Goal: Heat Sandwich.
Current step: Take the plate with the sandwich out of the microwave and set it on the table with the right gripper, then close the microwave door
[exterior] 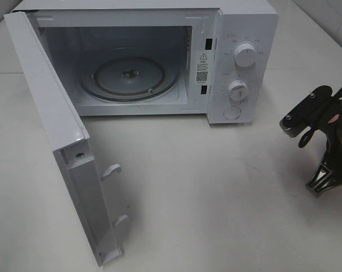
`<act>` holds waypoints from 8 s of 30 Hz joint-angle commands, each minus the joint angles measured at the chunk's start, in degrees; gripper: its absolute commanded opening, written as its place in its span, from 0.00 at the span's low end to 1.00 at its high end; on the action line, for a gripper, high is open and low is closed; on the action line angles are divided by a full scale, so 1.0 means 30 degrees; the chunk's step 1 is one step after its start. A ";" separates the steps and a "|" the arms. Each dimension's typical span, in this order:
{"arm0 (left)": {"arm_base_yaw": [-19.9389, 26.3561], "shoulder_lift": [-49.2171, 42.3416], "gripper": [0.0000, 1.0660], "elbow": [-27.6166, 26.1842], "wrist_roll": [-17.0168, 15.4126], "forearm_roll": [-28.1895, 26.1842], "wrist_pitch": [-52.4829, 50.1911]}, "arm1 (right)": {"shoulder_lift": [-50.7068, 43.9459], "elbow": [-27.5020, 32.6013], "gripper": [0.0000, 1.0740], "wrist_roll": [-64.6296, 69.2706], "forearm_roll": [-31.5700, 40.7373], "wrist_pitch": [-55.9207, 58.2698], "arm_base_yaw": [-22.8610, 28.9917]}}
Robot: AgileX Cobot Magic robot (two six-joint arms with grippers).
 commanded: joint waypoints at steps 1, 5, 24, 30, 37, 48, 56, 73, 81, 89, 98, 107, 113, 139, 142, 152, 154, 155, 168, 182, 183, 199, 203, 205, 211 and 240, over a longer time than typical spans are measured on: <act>0.0076 -0.0535 0.92 0.0057 -0.0076 -0.0153 -0.0153 | -0.0019 -0.0076 0.00 0.0554 -0.0917 0.0115 -0.0458; 0.0076 -0.0535 0.92 0.0057 -0.0076 -0.0153 -0.0153 | -0.0019 -0.0076 0.00 0.0554 -0.1280 0.0095 -0.1280; 0.0076 -0.0535 0.92 0.0057 -0.0076 -0.0153 -0.0153 | 0.1986 -0.0076 0.00 0.2674 -0.2387 -0.0611 -0.2082; 0.0076 -0.0535 0.92 0.0057 -0.0076 -0.0153 -0.0153 | 0.2979 -0.0076 0.00 0.4087 -0.3457 -0.1127 -0.2082; 0.0076 -0.0535 0.92 0.0057 -0.0076 -0.0153 -0.0153 | 0.3973 -0.0057 0.00 0.5157 -0.4240 -0.1910 -0.2082; 0.0076 -0.0535 0.92 0.0057 -0.0076 -0.0153 -0.0153 | 0.5424 -0.0057 0.01 0.5844 -0.4717 -0.2617 -0.2082; 0.0076 -0.0535 0.92 0.0057 -0.0076 -0.0153 -0.0153 | 0.5596 -0.0057 0.03 0.5844 -0.4756 -0.2903 -0.2082; 0.0076 -0.0535 0.92 0.0057 -0.0076 -0.0153 -0.0153 | 0.5405 -0.0057 0.30 0.5844 -0.4087 -0.2865 -0.2082; 0.0076 -0.0535 0.92 0.0057 -0.0076 -0.0153 -0.0153 | 0.4163 -0.0057 0.49 0.5634 -0.2731 -0.2903 -0.2082; 0.0076 -0.0535 0.92 0.0057 -0.0076 -0.0153 -0.0153 | 0.1337 -0.0057 0.49 0.1738 0.1165 -0.3400 -0.2082; 0.0076 -0.0535 0.92 0.0057 -0.0076 -0.0153 -0.0153 | -0.2139 -0.0057 0.66 -0.1910 0.5271 -0.3323 -0.2082; 0.0076 -0.0535 0.92 0.0057 -0.0076 -0.0153 -0.0153 | -0.6054 -0.0057 0.78 -0.5882 1.0619 -0.2636 -0.2082; 0.0076 -0.0535 0.92 0.0057 -0.0076 -0.0153 -0.0153 | -0.8652 -0.0057 0.76 -0.6799 1.1898 -0.1108 -0.2063; 0.0076 -0.0535 0.92 0.0057 -0.0076 -0.0153 -0.0153 | -1.8908 -0.0038 0.71 -0.6799 1.1937 0.5710 -0.2044; 0.0076 -0.0535 0.92 0.0057 -0.0076 -0.0153 -0.0153 | -2.0588 0.0115 0.71 -0.6799 1.2013 0.6092 -0.2292; 0.0076 -0.0535 0.92 0.0057 -0.0076 -0.0153 -0.0153 | -2.4561 0.1967 0.71 -0.6799 1.2357 0.6169 -0.4431; 0.0076 -0.0535 0.92 0.0057 -0.0076 -0.0153 -0.0153 | -2.5363 0.2292 0.71 -0.6799 1.2357 0.6169 -0.4507; 0.0076 -0.0535 0.92 0.0057 -0.0076 -0.0153 -0.0153 | -2.6241 0.2674 0.71 -0.6799 1.2395 0.5921 -0.4507; 0.0076 -0.0535 0.92 0.0057 -0.0076 -0.0153 -0.0153 | -3.0424 0.2922 0.71 -0.6818 1.2376 0.5443 -0.4507; 0.0076 -0.0477 0.92 0.0057 -0.0076 -0.0153 -0.0153 | -3.0405 0.2922 0.71 -0.6875 1.2319 0.5443 -0.4507; 0.0076 -0.0477 0.92 0.0057 -0.0076 -0.0153 -0.0153 | -3.0405 0.2922 0.71 -0.6875 1.2319 0.5443 -0.4507; 0.0076 -0.0477 0.92 0.0057 -0.0076 -0.0153 -0.0153 | -3.0405 0.2922 0.71 -0.6875 1.2338 0.5443 -0.4507; 0.0076 -0.0477 0.92 0.0057 -0.0076 -0.0153 -0.0153 | -3.0405 0.2922 0.71 -0.6875 1.2338 0.5443 -0.4507; 0.0076 -0.0477 0.92 0.0057 -0.0076 -0.0153 -0.0153 | -3.0405 0.2922 0.71 -0.6875 1.2338 0.5443 -0.4507; 0.0076 -0.0477 0.92 0.0057 -0.0076 -0.0153 -0.0153 | -3.0405 0.2922 0.71 -0.6875 1.2338 0.5443 -0.4507; 0.0076 0.0325 0.92 -0.0019 -0.0210 -0.0382 -0.0248 | -3.0405 0.2922 0.70 -0.6761 1.2338 0.5443 -0.4507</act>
